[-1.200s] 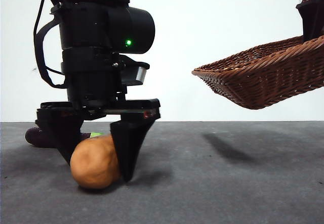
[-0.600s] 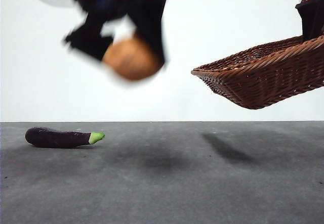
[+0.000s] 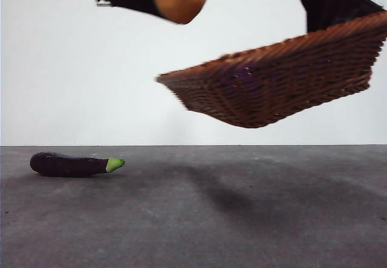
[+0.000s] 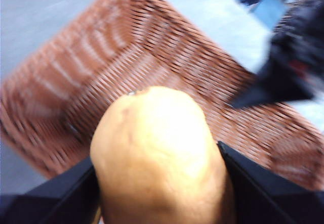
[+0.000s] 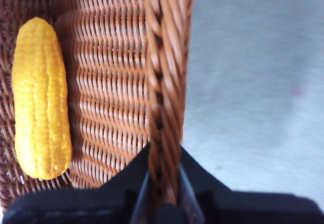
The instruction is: Help me put the vegetables on the table into the basket
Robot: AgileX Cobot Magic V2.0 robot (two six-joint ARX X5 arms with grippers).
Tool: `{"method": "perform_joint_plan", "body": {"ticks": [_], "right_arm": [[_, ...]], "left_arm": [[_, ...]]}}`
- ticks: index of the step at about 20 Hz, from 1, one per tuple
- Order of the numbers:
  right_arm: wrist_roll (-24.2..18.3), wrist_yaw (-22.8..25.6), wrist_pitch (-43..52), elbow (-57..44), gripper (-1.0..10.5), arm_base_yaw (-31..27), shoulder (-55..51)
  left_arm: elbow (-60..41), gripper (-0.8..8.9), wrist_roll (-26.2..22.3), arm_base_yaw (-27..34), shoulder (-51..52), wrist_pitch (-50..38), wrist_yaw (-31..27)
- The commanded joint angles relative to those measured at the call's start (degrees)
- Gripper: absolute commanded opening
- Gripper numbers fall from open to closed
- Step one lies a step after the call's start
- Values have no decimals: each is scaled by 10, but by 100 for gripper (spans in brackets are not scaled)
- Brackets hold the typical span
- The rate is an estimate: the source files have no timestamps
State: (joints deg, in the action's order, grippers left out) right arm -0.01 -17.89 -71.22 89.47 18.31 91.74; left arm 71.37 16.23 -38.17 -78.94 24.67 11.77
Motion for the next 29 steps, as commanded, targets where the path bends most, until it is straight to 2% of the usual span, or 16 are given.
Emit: {"method": "perform_joint_plan", "body": {"ticks": [1, 4, 5, 6, 9, 10, 15, 18, 22, 26, 27, 29], "right_arm": [[0, -8, 5, 1, -16, 35, -1], [17, -7, 9, 1, -16, 79, -1], [20, -7, 10, 1, -16, 88, -1], [22, -7, 10, 1, -16, 98, -1], [30, -7, 11, 1, -16, 118, -1], [31, -8, 10, 1, -16, 122, -1], [61, 6, 9, 1, -16, 121, -1], [75, 26, 9, 1, -16, 120, -1], [75, 35, 17, 1, -16, 98, -1], [73, 35, 29, 1, -16, 33, -1], [71, 35, 30, 1, -16, 15, -1], [55, 32, 37, 1, -16, -26, -1]], "left_arm": [[0, -3, 0, 17, -7, 28, 2], [0, 5, -8, 31, -9, 62, 2], [0, 45, -12, 31, -9, 70, 2], [0, 140, -12, 31, -9, 80, 2], [0, 517, -15, 31, -10, 103, 2], [0, 575, -15, 31, -10, 106, 2], [4, 573, -27, 31, -9, 108, 3], [49, 569, -42, 31, -8, 135, 2], [156, 569, -161, 38, -8, 242, -8], [193, 566, -169, 72, -7, 365, -156], [193, 566, -169, 86, -8, 388, -178], [193, 566, -158, 121, -8, 413, -187]]}}
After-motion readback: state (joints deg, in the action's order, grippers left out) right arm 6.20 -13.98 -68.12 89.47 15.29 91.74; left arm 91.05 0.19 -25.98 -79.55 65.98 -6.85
